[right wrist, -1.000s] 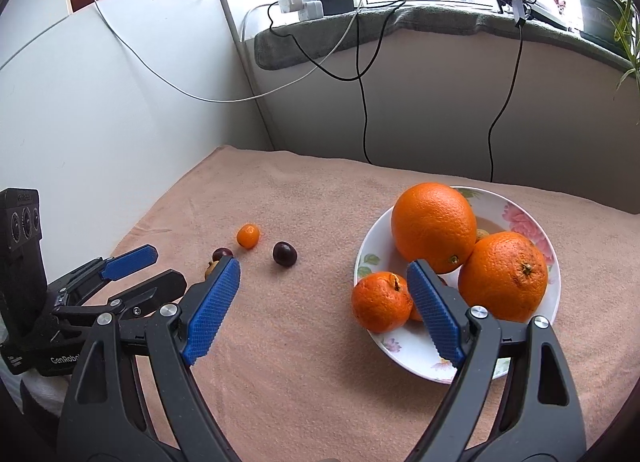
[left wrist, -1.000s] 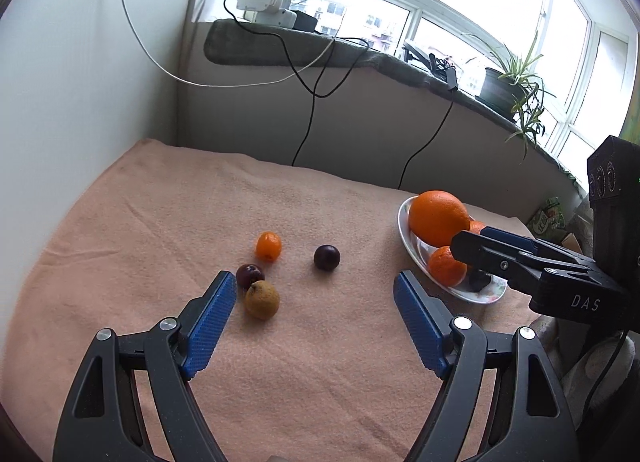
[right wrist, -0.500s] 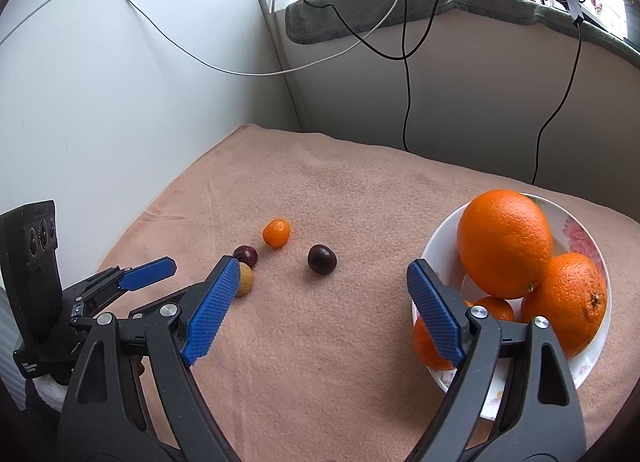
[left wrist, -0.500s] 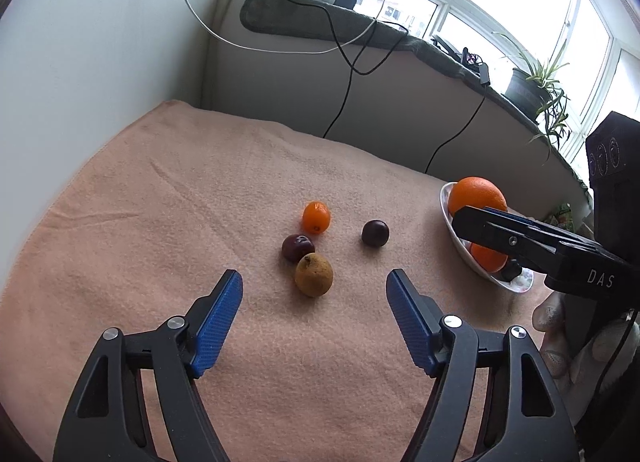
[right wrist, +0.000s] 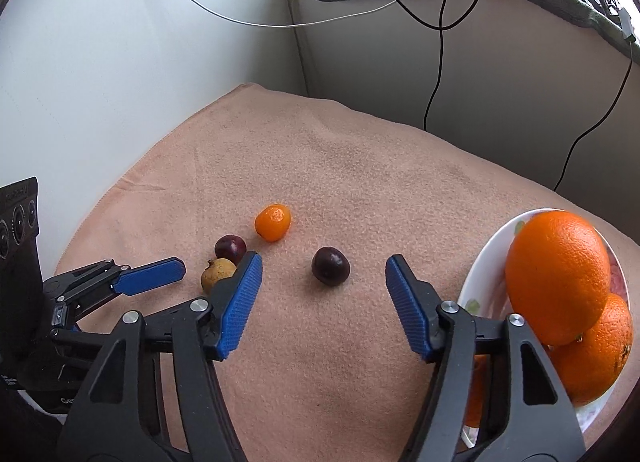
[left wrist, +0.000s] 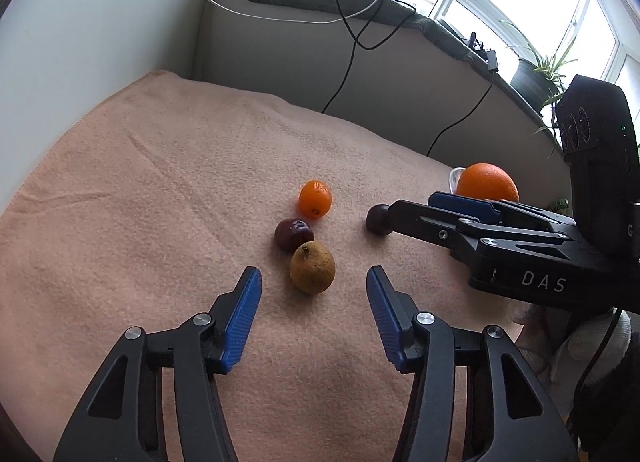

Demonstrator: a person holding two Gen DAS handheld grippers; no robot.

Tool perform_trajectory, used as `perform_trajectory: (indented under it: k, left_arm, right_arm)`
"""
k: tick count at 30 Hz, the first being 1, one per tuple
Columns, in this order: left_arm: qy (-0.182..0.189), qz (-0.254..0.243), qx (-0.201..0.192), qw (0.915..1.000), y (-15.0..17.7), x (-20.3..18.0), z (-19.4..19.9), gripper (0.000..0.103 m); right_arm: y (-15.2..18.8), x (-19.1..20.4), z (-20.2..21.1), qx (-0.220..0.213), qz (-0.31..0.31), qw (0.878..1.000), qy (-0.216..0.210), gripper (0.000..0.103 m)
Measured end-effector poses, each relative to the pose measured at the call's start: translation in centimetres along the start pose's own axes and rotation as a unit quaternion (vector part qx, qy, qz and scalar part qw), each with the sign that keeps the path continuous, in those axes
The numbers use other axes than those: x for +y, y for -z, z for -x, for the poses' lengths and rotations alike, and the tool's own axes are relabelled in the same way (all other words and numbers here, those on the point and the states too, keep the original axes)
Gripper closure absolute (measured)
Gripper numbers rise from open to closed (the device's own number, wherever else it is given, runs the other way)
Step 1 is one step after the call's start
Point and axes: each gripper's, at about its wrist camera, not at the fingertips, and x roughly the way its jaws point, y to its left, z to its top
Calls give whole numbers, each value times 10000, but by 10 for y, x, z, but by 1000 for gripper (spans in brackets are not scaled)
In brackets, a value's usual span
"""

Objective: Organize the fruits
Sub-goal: 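Grasp the brown kiwi with the left gripper while the right grasps a plum, then carry the kiwi and plum in both grippers over the white plate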

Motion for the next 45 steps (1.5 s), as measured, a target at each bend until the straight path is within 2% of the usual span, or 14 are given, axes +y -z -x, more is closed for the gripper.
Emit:
perform_trajectory:
  k: [1,4,6,17,21,24,31,45]
  left_arm:
    - [8,6,10,10000,0,1,-1,52]
    - [20,-3,62,10000,1,0,-2,54]
    - [10,-25,106,9999,1,0,-4,58]
    - [-73,-56,212,9997,-2,-3,-14,68]
    - [-91,-43,227,9997,-6,-2,-17,73]
    - [-98,-106,233,9996,-5,-4,-18,78]
    - [-135,-179,164,9996,-5,-7,-16,78]
    - [-12,-321,-83,9995,-3,-18,6,78]
  right_arm:
    - [-1,0,-3,39,13,10000,1,49]
    - [-1,2,-13,148,111,9998,4,51]
    - [-2,2,-19,222,133,9997,16,60]
    - [-1,5,-33,357,205,9990,159,68]
    - [-1,7,-37,372,258,9986,283,77]
    - [-1,5,-38,372,237,9987,262,77]
    - [0,7,-34,304,246,9989,251,78]
    - [4,7,6,-96,188,9997,140,78]
